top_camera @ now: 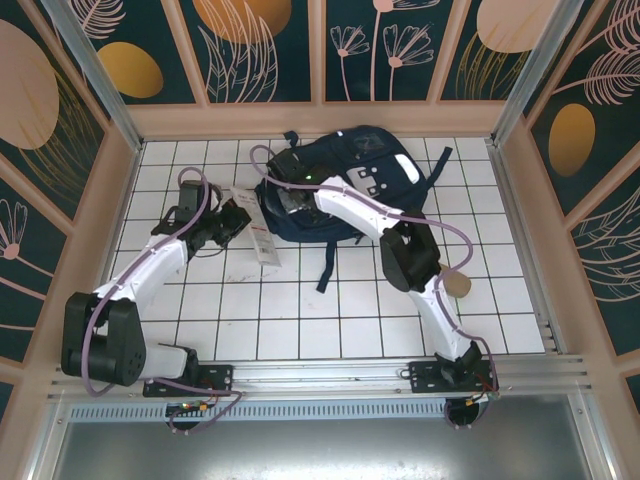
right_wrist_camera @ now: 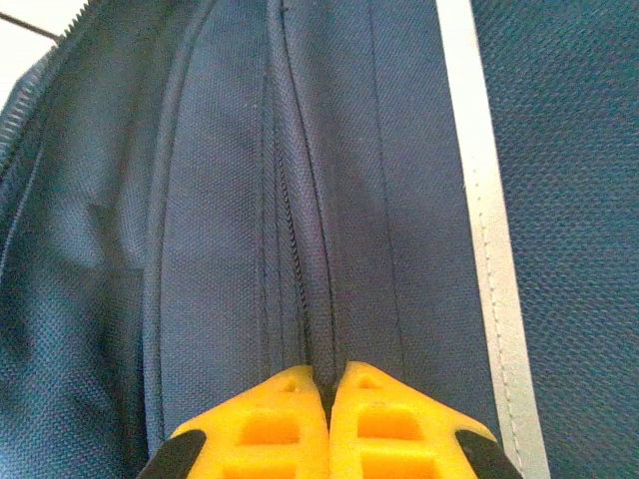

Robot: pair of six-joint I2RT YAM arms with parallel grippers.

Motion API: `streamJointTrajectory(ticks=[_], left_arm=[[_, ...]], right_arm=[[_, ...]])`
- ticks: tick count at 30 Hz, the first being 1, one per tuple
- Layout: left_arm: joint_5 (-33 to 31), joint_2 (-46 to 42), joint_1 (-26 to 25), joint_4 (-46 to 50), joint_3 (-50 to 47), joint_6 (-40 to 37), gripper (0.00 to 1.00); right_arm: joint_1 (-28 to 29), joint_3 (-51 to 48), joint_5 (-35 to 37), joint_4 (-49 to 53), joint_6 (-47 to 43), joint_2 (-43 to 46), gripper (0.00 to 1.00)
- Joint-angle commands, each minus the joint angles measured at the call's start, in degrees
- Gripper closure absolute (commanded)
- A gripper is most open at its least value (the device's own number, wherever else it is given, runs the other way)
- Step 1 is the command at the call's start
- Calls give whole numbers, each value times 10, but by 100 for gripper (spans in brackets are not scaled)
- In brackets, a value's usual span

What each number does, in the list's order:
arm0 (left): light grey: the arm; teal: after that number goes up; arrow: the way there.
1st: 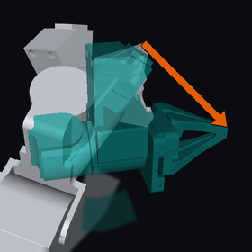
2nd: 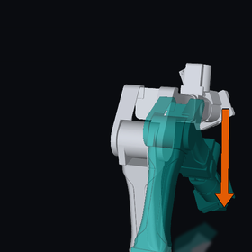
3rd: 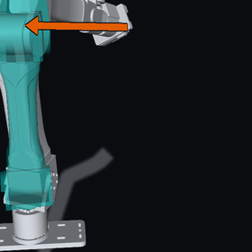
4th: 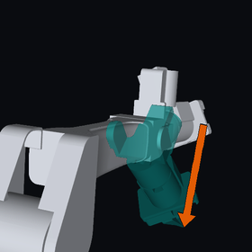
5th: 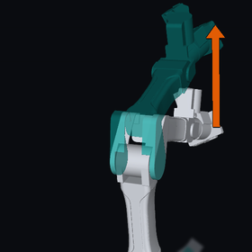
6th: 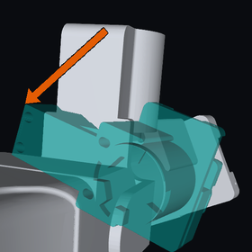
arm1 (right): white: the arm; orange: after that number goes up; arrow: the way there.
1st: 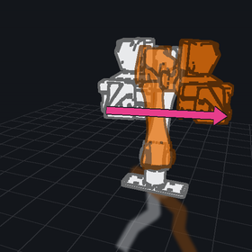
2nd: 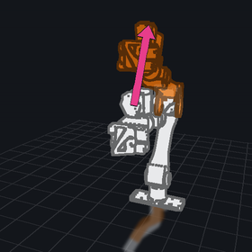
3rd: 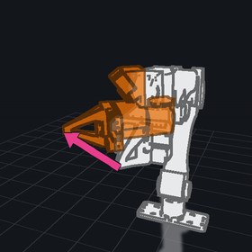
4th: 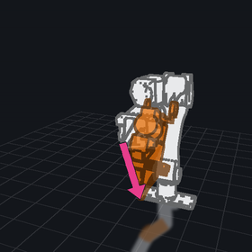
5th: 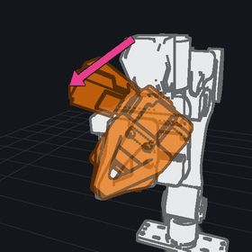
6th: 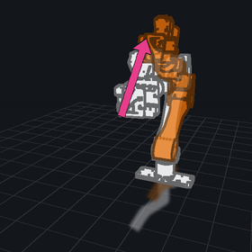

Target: Pack the student bag

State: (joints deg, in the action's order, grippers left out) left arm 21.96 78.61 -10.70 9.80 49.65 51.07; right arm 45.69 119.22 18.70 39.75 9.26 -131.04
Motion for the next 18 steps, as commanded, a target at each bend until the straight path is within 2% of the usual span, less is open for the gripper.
streamJointTrajectory(ticks=[1, 4, 8, 14, 18], left_arm=[[46, 26, 4, -81, 25, 18, 100], [68, 54, 4, -130, 29, 45, 100], [91, 98, 2, -208, 45, 88, 100], [85, 176, -21, -302, 95, 135, 100], [84, 243, -46, -331, 148, 150, 100]], right_arm=[[-31, 15, 73, 3, -7, 90, 100], [-50, 22, 65, 6, 1, 118, 100], [-81, 27, 16, 6, 25, 147, 100], [-111, 22, -46, 0, 62, 173, 100], [-119, 19, -68, 0, 73, 177, 100]])
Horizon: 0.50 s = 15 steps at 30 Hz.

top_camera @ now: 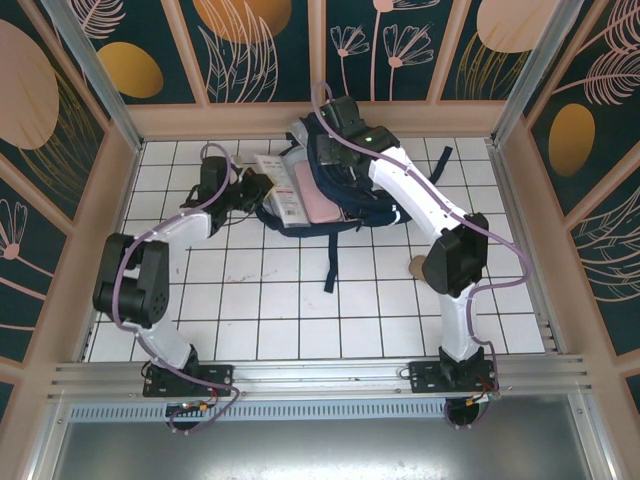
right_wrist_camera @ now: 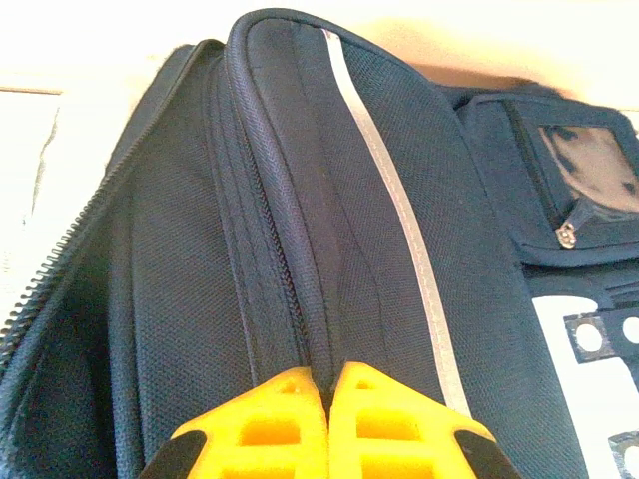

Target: Pack the student bag

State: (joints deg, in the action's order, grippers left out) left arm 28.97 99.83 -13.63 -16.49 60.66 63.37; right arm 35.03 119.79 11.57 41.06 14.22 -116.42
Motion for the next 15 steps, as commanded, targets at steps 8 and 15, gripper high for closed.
streamJointTrajectory(ticks=[8, 15], left_arm=[[-6, 158, -46, -27, 159, -3, 100], [-42, 219, -67, 30, 225, -36, 100]], right_arm=[[-14, 2, -9, -12, 34, 28, 100], [-20, 2, -12, -13, 34, 24, 100]])
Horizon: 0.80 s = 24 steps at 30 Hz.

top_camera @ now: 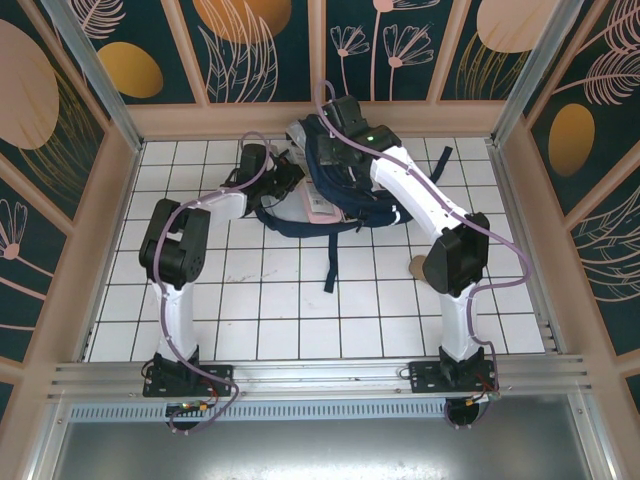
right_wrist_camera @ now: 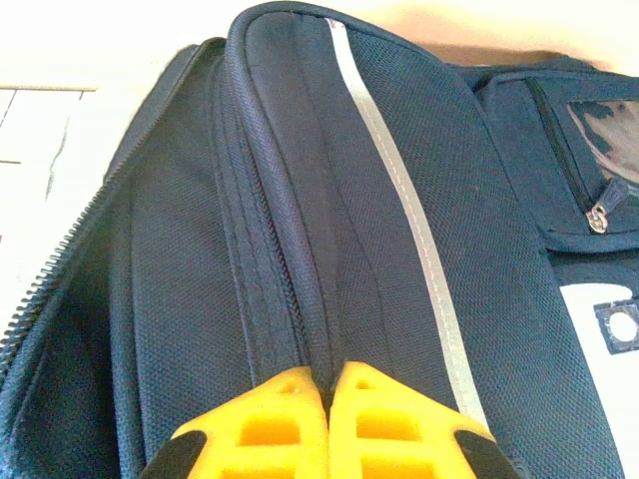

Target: Pack the student bag

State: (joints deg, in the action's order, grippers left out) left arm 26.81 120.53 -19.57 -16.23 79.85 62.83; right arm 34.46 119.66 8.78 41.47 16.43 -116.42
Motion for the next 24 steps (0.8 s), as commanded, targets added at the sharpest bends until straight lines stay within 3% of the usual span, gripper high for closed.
streamJointTrajectory(ticks=[1, 5, 7, 12, 15, 18, 24], left_arm=[[-22, 16, -9, 35, 40, -36, 100], [-42, 13, -15, 74, 49, -61, 89], [-56, 12, -16, 106, 59, -81, 68], [-84, -5, -17, 173, 80, -124, 40], [-99, -23, -17, 205, 84, -144, 32], [-115, -44, -17, 237, 80, -160, 28], [-172, -96, -16, 296, 41, -177, 25]], right_arm=[[-15, 3, 16, -16, 12, 23, 100], [-19, -6, 15, -17, 14, 23, 100], [-21, -13, 12, -19, 15, 23, 100], [-26, -25, 10, -21, 17, 22, 100], [-28, -38, 18, -21, 23, 27, 100], [-28, -59, 26, -24, 32, 37, 83], [-52, -139, 27, -42, 55, 87, 65]])
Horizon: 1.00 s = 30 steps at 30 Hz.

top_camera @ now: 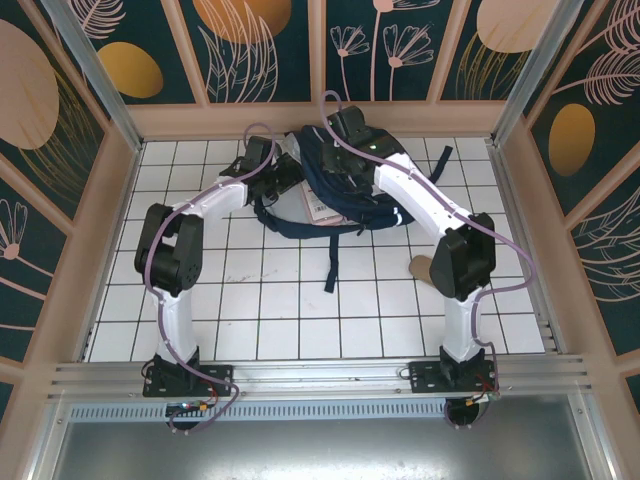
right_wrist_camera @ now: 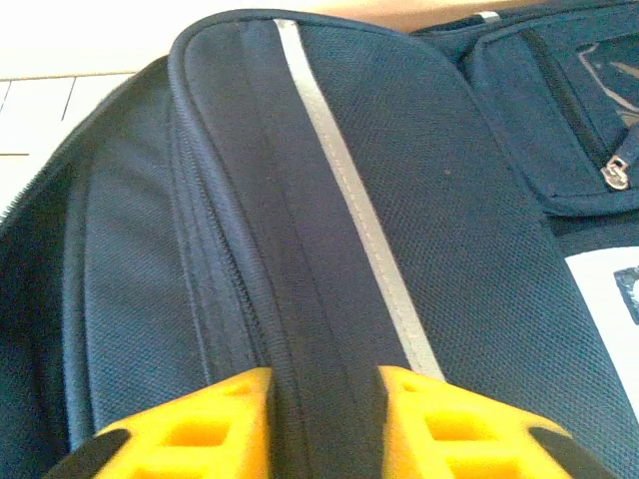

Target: Pack the student bag

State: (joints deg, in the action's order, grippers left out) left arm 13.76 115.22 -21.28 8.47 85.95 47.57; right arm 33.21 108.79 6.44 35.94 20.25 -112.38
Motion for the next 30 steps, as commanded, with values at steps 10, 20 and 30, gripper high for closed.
streamJointTrajectory(ticks=[10, 20, 30], left_arm=[[-70, -144, 1, 70, -101, -34, 25], [-39, -197, 0, 52, -142, -25, 26], [-30, -221, -3, 40, -181, -13, 27]], right_arm=[[-108, -270, 56, -32, 87, 208, 18], [-169, -443, -16, -92, 98, 347, 1], [-168, -479, -47, -80, 118, 336, 1]])
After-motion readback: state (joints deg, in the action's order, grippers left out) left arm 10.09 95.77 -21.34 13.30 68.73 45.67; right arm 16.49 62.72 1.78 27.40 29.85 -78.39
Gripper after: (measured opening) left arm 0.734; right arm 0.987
